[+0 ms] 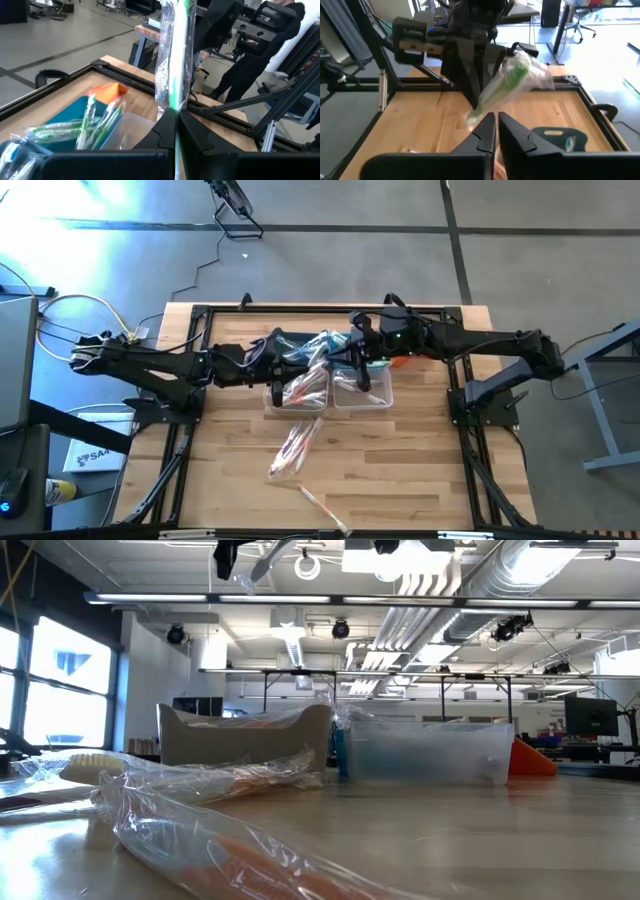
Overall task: Pick & Place Toothbrushes
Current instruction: Put the green toothbrush into the blue bin
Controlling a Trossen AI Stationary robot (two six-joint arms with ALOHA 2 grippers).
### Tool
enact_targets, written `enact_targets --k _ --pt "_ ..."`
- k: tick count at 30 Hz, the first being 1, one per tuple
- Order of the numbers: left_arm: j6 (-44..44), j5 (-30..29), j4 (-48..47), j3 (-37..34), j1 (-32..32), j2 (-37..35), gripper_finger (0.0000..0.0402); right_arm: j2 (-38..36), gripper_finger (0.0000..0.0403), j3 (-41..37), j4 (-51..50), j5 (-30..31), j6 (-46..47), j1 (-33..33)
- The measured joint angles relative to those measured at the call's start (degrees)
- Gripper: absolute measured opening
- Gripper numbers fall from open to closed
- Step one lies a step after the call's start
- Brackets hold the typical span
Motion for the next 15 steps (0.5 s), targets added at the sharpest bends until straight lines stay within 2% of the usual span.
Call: enact_targets --k 4,11,15 --pt "-0.02 0.0 -0.13 0.0 0.0 0.28 0.0001 1.79 0.0043 0.09 2.26 -0.37 0.15 0.0" --pt "-0.2 0.0 -0.08 0.0 0.0 0.26 0.0001 4.69 0.0148 0.07 3.97 -1.03 0.11 0.11" --pt "-0.2 0.0 -0.07 0.0 0.0 0.45 0.0001 4.9 0.0178 0.04 6.19 -2.97 -0.1 0.07"
